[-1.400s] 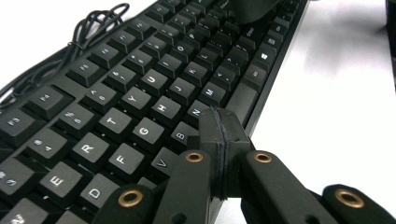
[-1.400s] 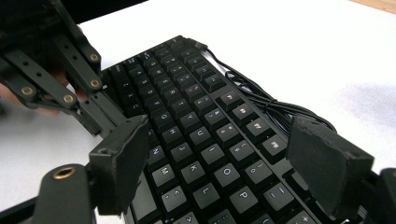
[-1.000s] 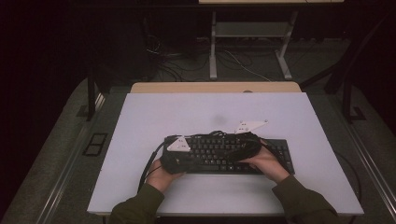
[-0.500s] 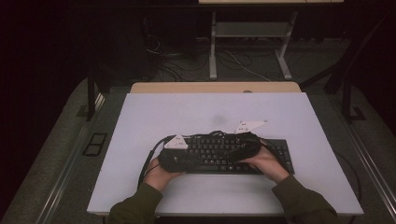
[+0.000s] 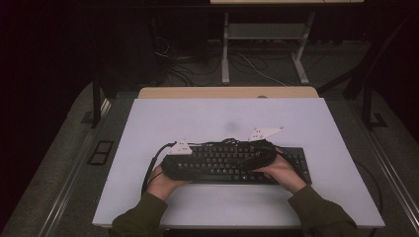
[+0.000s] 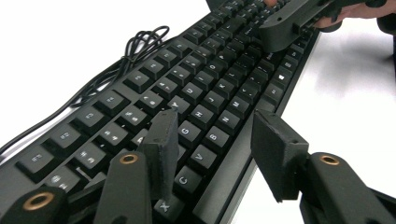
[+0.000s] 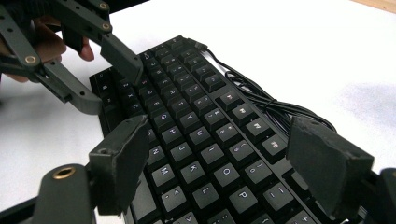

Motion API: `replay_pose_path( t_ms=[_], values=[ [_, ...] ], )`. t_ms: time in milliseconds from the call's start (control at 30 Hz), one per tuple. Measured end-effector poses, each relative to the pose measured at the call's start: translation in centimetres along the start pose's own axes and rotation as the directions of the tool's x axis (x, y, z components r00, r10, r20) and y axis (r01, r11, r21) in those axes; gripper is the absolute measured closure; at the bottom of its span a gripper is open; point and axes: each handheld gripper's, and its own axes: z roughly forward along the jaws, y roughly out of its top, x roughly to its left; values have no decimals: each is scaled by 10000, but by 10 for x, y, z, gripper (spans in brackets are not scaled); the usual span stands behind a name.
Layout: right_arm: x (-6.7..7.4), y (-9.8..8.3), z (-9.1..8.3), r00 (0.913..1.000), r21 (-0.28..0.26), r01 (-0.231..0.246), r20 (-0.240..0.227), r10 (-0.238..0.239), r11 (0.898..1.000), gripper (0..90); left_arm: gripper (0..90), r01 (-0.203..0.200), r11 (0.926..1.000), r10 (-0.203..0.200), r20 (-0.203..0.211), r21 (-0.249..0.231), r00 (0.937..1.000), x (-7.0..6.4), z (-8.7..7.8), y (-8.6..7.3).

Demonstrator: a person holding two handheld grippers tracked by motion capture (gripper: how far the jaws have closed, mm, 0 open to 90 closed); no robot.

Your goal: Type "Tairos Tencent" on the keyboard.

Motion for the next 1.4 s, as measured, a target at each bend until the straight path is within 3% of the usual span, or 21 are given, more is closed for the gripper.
replay_pose_path(
  t_ms=[233,533,700,900,1400],
  values=[
    [0,0,0,10000,-6,-7,-2,7,10000,207,563,-45,10000,45,-333,-9,9994,6,-11,-3],
    [0,0,0,10000,-4,14,-21,-14,10000,207,792,44,9998,-31,-664,190,9978,17,-26,-14],
    [0,0,0,10000,-14,5,-31,-5,10000,207,877,70,9993,-38,-875,361,9962,21,-33,-21],
    [0,1,0,10000,-32,-41,-76,40,10000,207,886,93,9978,-15,-1170,664,9931,25,-36,-29],
    [2,0,3,10000,12,-24,-83,24,10000,214,887,-21,9925,175,-1246,1222,9921,29,-31,-37]
  ],
)
